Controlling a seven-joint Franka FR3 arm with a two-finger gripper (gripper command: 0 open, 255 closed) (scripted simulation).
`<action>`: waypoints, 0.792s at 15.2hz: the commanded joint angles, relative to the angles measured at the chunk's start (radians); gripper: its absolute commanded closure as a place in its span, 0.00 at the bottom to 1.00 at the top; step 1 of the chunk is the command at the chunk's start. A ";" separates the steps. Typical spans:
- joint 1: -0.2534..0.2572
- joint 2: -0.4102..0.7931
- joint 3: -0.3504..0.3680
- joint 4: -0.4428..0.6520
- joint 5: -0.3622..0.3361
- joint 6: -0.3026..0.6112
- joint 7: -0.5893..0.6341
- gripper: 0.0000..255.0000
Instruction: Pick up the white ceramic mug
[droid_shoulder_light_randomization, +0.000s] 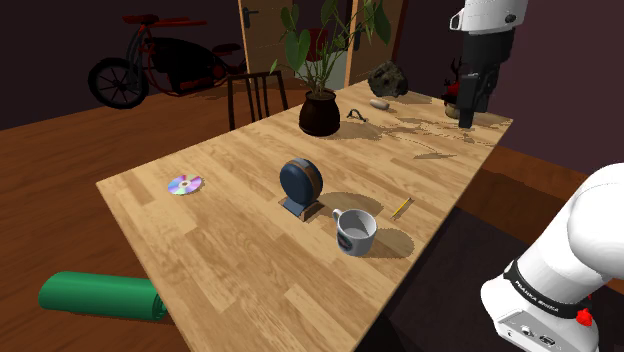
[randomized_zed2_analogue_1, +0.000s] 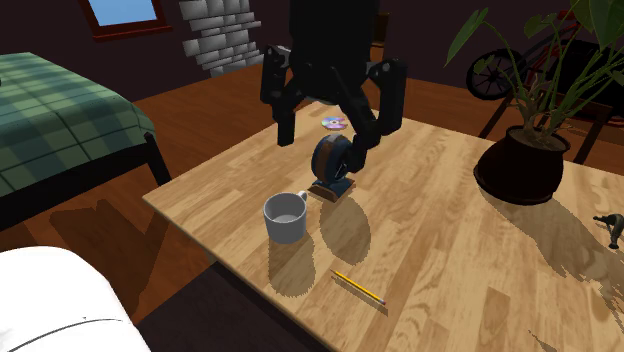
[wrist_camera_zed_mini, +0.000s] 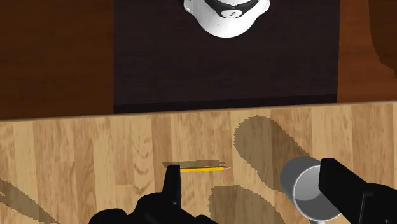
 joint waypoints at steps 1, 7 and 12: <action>0.000 0.000 0.000 0.000 0.000 0.000 0.000 0.00; 0.034 0.052 0.027 -0.146 0.048 0.226 0.020 0.00; 0.065 0.144 0.055 -0.232 0.088 0.429 0.031 0.00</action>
